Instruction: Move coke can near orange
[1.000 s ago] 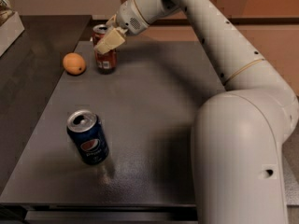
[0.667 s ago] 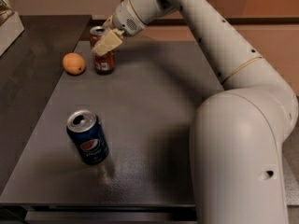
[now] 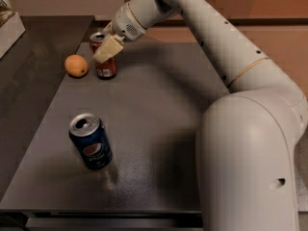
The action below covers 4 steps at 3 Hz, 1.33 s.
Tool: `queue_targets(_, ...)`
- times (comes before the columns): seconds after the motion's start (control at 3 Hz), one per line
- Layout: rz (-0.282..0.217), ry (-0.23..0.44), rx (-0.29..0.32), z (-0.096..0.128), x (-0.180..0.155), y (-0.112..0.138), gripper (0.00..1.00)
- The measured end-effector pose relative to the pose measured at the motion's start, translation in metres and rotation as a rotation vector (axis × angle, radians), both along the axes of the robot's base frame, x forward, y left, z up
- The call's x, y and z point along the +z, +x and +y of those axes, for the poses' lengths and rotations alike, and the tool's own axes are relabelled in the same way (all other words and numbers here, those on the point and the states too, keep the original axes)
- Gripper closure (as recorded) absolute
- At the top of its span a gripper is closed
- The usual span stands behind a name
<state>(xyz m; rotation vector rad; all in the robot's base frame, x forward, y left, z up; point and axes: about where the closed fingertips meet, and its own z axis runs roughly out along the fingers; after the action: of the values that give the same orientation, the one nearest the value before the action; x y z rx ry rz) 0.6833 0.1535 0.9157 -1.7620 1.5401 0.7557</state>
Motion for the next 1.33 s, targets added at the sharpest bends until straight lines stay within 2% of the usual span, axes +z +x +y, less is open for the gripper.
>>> queue_targets(1.0, 0.024, 0.003, -0.012, 0.009, -0.015, -0.003, 0.13)
queue_targets(1.33, 0.027, 0.003, -0.008, 0.011, -0.016, -0.004, 0.00)
